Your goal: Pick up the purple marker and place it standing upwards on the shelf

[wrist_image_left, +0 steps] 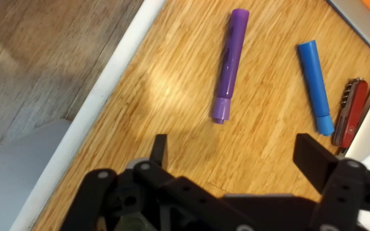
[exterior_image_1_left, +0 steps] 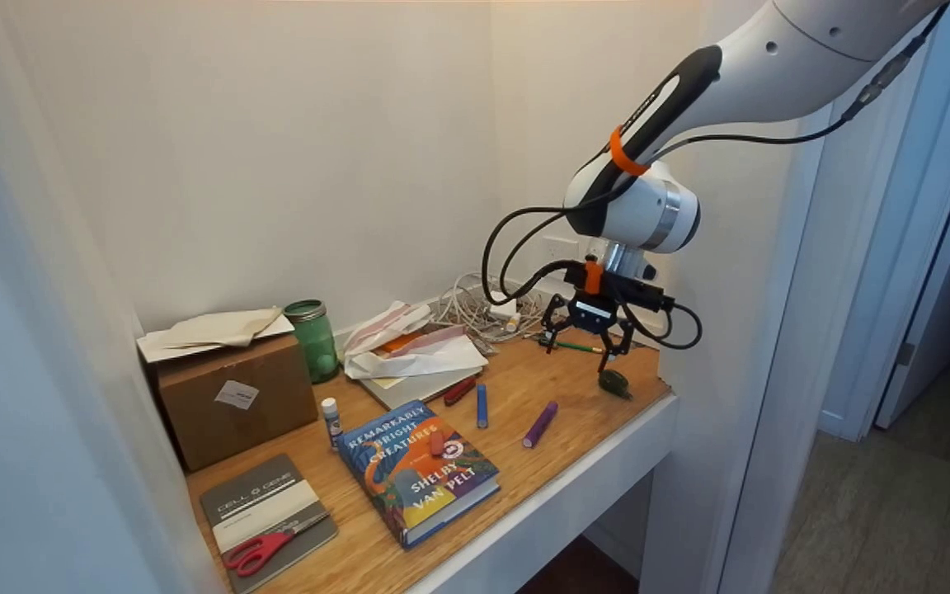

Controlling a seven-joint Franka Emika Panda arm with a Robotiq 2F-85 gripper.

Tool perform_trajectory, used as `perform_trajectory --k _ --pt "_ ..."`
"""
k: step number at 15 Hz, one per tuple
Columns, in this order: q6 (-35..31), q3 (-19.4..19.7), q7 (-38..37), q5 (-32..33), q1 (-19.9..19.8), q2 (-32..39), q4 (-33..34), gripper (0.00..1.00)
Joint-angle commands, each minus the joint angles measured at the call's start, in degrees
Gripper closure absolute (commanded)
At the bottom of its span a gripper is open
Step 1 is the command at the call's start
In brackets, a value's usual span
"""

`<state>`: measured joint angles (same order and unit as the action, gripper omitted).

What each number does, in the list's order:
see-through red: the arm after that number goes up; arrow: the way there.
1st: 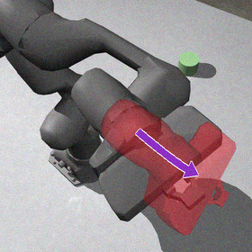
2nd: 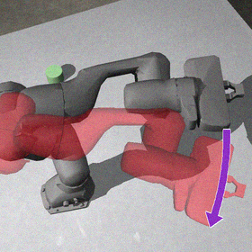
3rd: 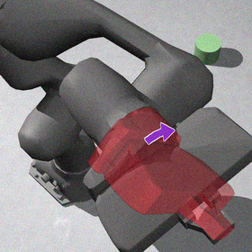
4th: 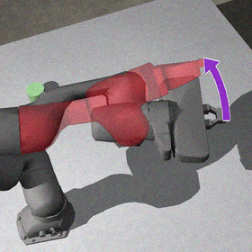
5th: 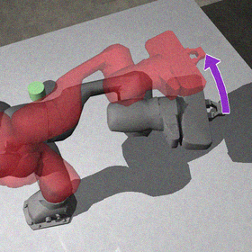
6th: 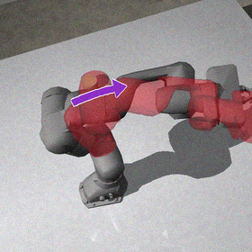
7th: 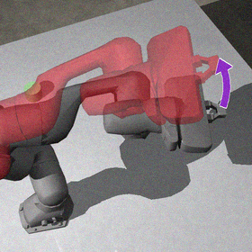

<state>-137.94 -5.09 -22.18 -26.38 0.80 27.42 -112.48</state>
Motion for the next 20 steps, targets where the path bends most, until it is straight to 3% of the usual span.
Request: perform_trajectory --k 1,11,13,14,20 --pt "-0.1 -1.3 2.4 -3.6 -0.4 4.5 4.0 0.00" --pt "2.6 -3.3 6.8 -10.7 -3.0 11.8 10.1 0.00" --pt "5.3 -3.1 6.8 -10.8 -3.1 12.0 10.4 0.00" --pt "2.9 -1.7 5.6 -9.4 -1.5 10.9 8.7 0.00" --pt "3.2 -1.5 5.6 -9.4 -1.5 11.0 8.7 0.00"
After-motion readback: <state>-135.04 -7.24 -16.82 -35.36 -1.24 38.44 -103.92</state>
